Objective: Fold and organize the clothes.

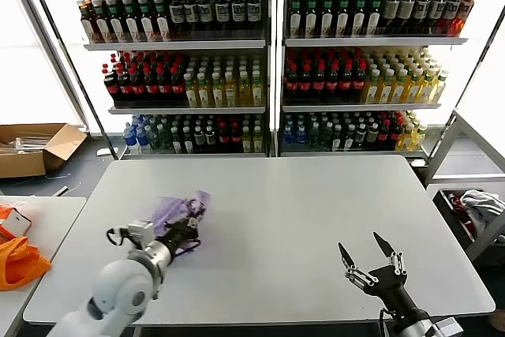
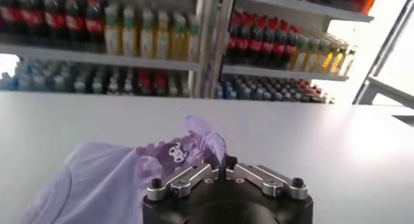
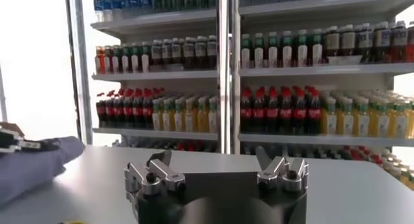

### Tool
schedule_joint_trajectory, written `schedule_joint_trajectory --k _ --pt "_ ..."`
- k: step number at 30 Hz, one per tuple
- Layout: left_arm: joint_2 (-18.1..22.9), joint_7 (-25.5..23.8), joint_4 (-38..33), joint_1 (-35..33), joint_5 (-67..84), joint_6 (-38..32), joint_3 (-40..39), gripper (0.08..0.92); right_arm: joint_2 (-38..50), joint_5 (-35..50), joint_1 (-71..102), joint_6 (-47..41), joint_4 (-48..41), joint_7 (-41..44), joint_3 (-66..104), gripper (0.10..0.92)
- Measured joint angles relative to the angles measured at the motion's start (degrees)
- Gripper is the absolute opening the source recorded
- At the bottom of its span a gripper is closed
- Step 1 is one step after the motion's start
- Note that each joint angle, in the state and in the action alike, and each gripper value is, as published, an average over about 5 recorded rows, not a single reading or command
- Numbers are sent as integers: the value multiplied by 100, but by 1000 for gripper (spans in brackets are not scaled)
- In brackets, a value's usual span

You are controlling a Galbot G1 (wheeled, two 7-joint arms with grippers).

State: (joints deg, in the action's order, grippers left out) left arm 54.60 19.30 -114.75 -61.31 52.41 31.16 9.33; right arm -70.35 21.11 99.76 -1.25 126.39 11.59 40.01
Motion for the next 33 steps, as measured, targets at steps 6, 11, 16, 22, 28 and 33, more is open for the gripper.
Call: schedule_joint_trajectory --k 6,11,16,22,28,33 --pt "789 796 466 695 368 19 -1266 107 -32 -170 -67 -203 -23 -130 -122 823" --pt "1293 1293 654 1138 658 -24 -1657 202 -22 -220 -184 -472 -82 -293 -316 823" --pt "1535 1597 691 1465 927 -128 -1690 341 30 -128 -378 -830 -157 -506 -585 823" --pt "1530 1671 529 1579 1187 -188 -1365 514 124 334 -895 -1388 -379 -929 -1091 823" --pt "1195 1359 135 1333 1082 -262 -707 687 71 907 -1717 -1913 -843 -1424 -1805 823" --pt "965 1026 -248 832 759 -405 -50 806 -49 1279 -2312 -2189 -1292 -1676 -2370 802"
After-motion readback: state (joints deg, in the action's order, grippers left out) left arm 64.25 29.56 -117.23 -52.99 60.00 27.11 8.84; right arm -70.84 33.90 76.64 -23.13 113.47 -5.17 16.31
